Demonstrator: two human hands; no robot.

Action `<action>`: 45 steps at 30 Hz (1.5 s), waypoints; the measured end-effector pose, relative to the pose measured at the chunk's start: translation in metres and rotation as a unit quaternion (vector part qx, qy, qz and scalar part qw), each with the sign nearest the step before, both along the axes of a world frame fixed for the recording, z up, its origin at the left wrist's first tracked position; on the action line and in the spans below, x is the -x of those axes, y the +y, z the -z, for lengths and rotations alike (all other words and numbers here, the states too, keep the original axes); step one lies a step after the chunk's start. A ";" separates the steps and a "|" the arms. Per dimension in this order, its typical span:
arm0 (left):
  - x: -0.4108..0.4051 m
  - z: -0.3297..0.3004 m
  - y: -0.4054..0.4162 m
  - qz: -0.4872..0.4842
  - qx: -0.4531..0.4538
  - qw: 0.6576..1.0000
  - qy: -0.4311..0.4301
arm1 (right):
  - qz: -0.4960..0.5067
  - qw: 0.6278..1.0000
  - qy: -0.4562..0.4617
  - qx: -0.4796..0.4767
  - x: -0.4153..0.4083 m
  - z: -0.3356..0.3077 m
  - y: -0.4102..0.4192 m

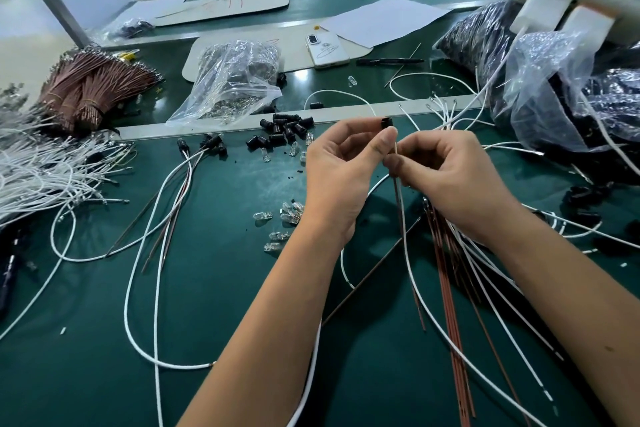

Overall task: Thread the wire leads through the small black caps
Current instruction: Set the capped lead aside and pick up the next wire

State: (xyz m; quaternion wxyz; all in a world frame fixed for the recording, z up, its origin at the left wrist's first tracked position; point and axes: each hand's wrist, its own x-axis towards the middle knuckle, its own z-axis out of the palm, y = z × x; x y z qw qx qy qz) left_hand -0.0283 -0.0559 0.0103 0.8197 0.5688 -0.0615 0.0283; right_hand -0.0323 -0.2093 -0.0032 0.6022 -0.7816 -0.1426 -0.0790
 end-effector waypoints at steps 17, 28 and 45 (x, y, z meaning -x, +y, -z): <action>-0.001 0.001 0.000 0.010 -0.008 1.000 0.024 | -0.010 0.998 0.039 -0.055 -0.001 0.002 -0.004; 0.001 0.001 -0.001 -0.014 0.003 0.997 0.071 | 0.018 0.999 0.012 -0.031 -0.002 0.001 -0.002; 0.004 0.003 -0.006 -0.024 0.054 0.995 0.081 | 0.024 1.000 0.009 0.013 0.001 -0.006 -0.001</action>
